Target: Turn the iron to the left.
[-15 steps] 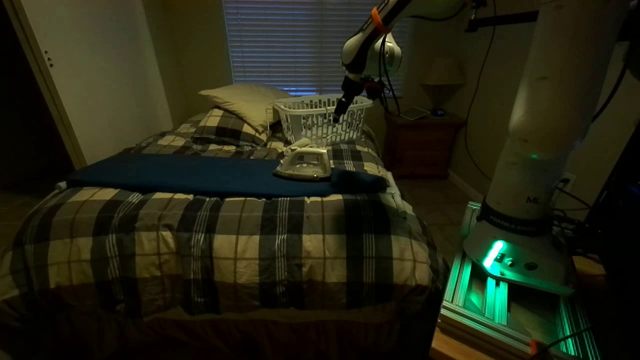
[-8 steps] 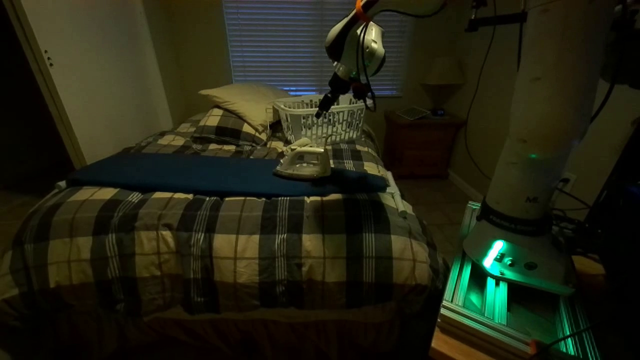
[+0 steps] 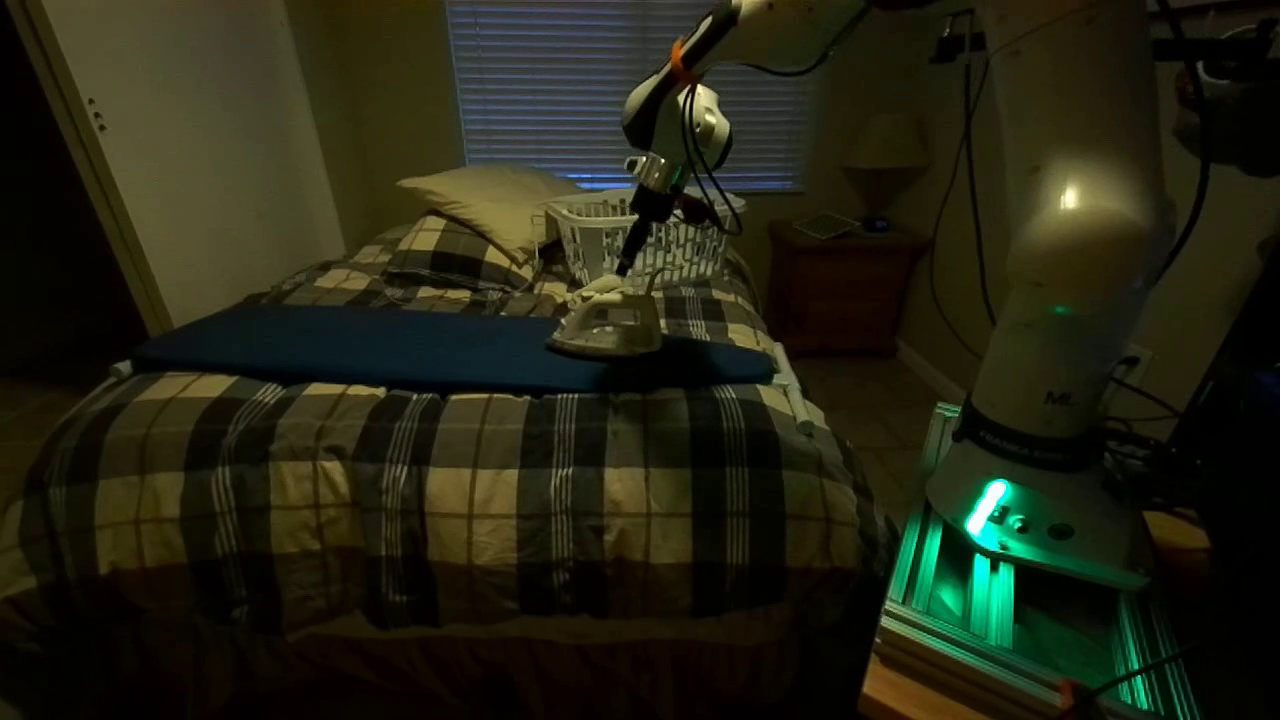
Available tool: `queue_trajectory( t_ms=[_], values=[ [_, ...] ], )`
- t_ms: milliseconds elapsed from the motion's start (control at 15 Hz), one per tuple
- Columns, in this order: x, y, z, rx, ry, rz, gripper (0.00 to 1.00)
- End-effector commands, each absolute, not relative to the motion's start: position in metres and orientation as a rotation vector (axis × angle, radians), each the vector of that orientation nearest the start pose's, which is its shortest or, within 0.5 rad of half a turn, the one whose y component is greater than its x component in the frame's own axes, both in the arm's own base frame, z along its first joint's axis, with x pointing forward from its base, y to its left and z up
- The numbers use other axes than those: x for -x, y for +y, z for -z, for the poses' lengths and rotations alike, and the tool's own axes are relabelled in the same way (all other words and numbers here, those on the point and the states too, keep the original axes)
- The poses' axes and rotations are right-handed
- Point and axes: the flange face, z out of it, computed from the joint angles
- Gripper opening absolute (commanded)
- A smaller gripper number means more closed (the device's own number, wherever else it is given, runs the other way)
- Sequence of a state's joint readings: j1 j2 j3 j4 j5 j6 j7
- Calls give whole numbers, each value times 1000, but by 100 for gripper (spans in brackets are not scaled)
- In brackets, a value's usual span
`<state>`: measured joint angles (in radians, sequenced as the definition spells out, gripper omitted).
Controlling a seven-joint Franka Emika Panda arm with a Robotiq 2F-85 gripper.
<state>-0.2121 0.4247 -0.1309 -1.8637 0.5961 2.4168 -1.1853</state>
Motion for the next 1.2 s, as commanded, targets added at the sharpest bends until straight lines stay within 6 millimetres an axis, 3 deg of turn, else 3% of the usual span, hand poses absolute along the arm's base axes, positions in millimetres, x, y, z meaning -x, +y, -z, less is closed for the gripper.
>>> queue_trajectory(
  t_ms=[0, 467, 600, 733, 1133],
  values=[
    [-638, -212, -286, 2857, -741, 365, 100],
    [-667, -195, -268, 2929, -949, 259, 99],
    [-674, -190, -266, 2948, -953, 267, 74],
    [-677, -187, -260, 2957, -957, 242, 65],
    [-680, -187, -242, 3007, -888, 173, 21]
  ],
)
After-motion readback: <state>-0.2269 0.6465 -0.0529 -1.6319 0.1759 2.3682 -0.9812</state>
